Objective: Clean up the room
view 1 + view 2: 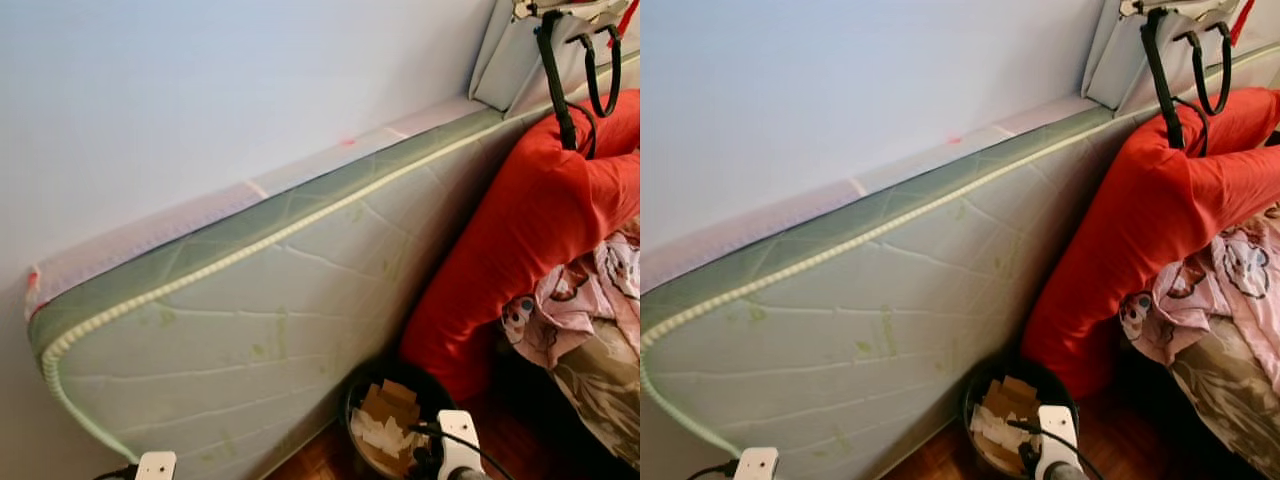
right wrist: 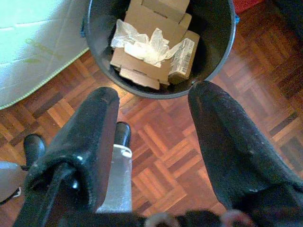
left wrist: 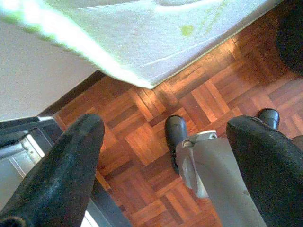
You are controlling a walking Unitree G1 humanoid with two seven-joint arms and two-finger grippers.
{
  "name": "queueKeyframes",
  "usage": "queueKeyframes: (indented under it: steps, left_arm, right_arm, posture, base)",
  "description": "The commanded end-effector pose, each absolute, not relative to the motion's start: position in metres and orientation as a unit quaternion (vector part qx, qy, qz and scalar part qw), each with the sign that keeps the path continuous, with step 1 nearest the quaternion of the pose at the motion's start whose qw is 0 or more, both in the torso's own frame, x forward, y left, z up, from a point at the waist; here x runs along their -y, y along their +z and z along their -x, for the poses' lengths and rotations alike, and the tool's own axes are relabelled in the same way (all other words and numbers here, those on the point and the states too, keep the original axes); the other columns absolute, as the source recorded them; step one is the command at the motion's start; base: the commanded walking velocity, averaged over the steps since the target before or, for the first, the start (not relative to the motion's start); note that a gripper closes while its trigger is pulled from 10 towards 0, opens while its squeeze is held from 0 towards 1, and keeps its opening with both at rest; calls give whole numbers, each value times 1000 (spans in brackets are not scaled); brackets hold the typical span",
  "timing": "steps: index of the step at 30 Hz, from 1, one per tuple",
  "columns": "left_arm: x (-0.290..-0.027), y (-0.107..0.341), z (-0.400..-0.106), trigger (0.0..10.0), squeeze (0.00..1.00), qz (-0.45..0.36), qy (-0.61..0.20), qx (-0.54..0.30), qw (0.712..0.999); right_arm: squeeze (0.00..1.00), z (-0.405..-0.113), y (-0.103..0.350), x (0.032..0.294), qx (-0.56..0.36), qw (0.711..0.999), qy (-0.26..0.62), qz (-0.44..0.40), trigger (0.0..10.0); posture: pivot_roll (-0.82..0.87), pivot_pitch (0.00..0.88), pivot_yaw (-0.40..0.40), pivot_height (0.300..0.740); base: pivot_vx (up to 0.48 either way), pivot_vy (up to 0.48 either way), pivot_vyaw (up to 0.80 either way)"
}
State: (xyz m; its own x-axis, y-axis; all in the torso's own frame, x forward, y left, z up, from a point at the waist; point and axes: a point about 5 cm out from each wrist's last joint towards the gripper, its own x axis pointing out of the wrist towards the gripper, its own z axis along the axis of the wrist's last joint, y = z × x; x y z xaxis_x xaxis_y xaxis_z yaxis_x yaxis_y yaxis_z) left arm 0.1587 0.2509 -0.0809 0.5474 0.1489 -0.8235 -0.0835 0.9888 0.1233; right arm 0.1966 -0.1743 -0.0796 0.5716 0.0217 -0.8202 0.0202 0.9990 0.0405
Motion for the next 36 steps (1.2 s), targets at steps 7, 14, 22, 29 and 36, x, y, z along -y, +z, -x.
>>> queueKeyframes:
  steps: [7,14,22,29,36]
  left_arm:
    - [-205,-72,-202,10000,0,-24,49,-439,897]
    - [-205,-73,-201,10000,0,-24,48,-441,896]
    - [-204,-74,-198,10000,0,-22,48,-444,895]
    - [-204,-75,-196,10000,0,-25,43,-446,893]
    - [-205,-76,-195,10000,0,-26,41,-447,893]
  right_arm:
    - [0,-197,-79,185,-450,883,-74,-111,10000]
    - [0,-196,-79,185,-447,884,-77,-111,10000]
    - [0,-194,-80,186,-451,884,-70,-103,10000]
    - [0,-191,-81,185,-451,883,-72,-107,10000]
    - [0,-190,-82,185,-447,883,-86,-114,10000]
  posture:
    - [-44,0,-48,740]
    - [-41,0,-47,740]
    - [-38,0,-52,740]
    - [-49,0,-44,740]
    - [-53,0,-43,740]
  base:
    - [0,-480,-560]
    - [0,-480,0]
    - [0,-60,0]
    - [0,-411,0]
    - [0,-480,-492]
